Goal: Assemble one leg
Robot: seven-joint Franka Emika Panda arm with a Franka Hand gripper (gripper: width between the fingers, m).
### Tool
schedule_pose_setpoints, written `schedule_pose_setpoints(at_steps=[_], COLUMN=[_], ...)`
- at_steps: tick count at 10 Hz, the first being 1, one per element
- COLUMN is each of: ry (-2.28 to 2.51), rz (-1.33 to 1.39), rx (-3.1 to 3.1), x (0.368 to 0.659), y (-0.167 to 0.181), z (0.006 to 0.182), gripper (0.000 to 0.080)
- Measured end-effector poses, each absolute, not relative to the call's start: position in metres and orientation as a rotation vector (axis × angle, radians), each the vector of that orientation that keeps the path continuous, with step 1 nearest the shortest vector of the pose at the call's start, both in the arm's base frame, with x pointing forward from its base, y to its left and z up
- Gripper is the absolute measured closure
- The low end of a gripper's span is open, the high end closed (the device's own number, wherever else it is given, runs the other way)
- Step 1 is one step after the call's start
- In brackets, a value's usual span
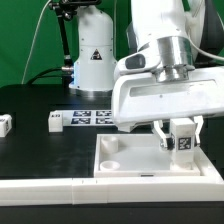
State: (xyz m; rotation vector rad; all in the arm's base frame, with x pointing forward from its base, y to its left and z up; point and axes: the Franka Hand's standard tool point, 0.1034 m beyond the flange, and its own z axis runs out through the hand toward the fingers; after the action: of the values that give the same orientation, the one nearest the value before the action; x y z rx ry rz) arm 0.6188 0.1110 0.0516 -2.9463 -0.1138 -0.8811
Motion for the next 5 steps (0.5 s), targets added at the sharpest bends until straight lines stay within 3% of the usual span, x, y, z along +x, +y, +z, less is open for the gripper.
schedule_pose_setpoints(at_steps=[3, 4, 5], ry=[-0.114, -0.115, -0.115], rz=[-0.876, -0.862, -0.862], rx=[-2.946, -2.949, -2.949], x=[0.6192, 0.6179, 0.6179], y=[0.1115, 0.1118, 0.1118], z=[0.0517, 0.0498, 0.0497], gripper=[0.0509, 0.0400, 0.0400])
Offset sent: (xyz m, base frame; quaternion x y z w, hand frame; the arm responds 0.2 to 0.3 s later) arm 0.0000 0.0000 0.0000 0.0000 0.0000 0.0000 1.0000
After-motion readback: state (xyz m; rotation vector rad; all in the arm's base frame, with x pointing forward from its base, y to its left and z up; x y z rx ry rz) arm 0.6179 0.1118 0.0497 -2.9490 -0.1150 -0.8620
